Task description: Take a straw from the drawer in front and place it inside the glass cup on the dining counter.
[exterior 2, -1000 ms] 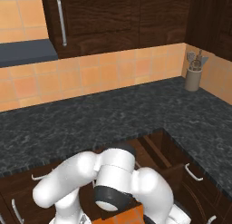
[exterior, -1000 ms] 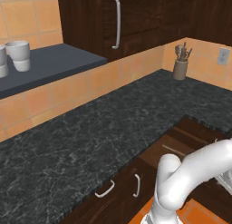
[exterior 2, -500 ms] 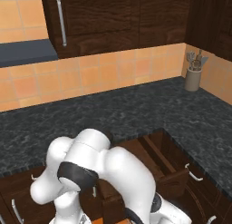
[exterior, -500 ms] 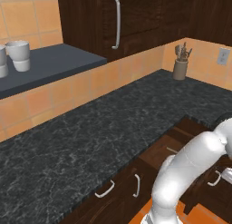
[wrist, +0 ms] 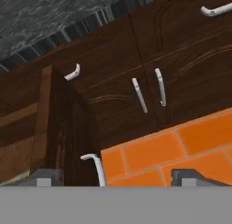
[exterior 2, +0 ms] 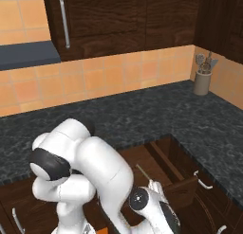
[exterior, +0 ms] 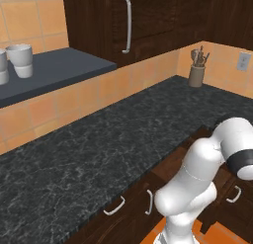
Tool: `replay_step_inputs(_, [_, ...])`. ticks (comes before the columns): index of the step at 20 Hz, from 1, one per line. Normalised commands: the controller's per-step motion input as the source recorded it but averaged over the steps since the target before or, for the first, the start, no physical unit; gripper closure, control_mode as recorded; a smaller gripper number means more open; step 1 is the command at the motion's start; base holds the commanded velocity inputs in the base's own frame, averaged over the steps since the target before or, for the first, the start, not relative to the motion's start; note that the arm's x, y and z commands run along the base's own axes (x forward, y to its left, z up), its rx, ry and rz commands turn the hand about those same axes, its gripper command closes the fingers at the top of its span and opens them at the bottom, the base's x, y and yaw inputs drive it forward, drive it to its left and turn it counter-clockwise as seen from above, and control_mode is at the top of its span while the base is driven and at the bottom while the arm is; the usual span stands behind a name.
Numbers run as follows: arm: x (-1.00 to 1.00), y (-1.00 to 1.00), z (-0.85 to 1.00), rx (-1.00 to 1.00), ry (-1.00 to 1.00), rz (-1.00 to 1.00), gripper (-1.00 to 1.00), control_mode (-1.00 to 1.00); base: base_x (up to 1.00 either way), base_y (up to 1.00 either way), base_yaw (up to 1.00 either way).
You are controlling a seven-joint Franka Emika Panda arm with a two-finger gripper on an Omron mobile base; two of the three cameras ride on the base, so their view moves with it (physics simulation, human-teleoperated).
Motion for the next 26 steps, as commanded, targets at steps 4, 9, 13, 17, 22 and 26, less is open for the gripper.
replay_step_inputs(4, [0.24, -0.04, 1.00, 0.06, -0.15, -0.31, -1.00, -1.00, 0.00, 0.00, 0.00])
replay_step_inputs(9, [0.67, -0.34, 1.00, 0.13, -0.03, -0.09, -1.00, -1.00, 0.00, 0.00, 0.00])
replay_step_inputs(13, [0.49, -0.18, 1.00, 0.07, -0.36, -0.12, -1.00, -1.00, 0.00, 0.00, 0.00])
replay_step_inputs(17, [0.04, 0.00, 1.00, 0.00, -0.53, -0.34, -1.00, -1.00, 0.00, 0.00, 0.00])
replay_step_inputs(22, [0.32, 0.14, 1.00, 0.02, -0.25, -0.39, -1.00, -1.00, 0.00, 0.00, 0.00])
replay_step_inputs(26, [0.59, 0.02, 1.00, 0.17, 0.19, -0.10, -1.00, -1.00, 0.00, 0.00, 0.00])
